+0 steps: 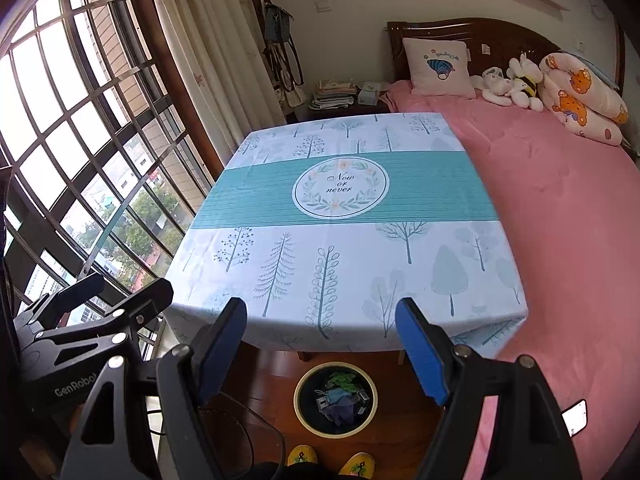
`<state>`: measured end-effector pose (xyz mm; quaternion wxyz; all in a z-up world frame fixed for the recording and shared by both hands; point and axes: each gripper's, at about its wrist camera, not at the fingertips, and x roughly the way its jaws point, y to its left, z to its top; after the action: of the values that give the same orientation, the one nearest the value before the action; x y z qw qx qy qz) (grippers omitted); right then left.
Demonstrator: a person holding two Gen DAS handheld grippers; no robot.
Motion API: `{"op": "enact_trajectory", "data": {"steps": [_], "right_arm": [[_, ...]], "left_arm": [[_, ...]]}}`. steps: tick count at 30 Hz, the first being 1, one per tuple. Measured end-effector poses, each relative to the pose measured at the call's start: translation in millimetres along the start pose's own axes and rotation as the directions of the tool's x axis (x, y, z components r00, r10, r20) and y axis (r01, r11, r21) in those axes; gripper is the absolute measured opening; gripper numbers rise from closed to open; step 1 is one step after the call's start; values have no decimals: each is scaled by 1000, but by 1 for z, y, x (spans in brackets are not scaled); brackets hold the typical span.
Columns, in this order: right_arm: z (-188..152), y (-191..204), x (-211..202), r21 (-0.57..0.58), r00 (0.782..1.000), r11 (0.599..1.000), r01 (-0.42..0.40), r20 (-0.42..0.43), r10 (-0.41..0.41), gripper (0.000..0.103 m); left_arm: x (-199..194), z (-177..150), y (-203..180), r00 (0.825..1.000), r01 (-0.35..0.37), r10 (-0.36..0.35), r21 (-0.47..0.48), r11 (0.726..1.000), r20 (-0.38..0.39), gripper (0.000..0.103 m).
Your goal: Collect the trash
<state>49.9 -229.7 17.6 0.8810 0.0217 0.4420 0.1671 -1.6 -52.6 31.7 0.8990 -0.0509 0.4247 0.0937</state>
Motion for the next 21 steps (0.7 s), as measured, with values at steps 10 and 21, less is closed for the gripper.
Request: {"op": "enact_trajectory", "data": {"steps": [10,21], "right_arm": [[2,-6,4,-11,1000,1000,-13,-7,13,77],[4,-14,6,-26,999,999,-40,-28,39,77]], "left_arm": [[2,1,-6,1000,-17,17,-4,1000,-13,101],[2,1,-14,998,-50,50,-25,998,-33,101]]}}
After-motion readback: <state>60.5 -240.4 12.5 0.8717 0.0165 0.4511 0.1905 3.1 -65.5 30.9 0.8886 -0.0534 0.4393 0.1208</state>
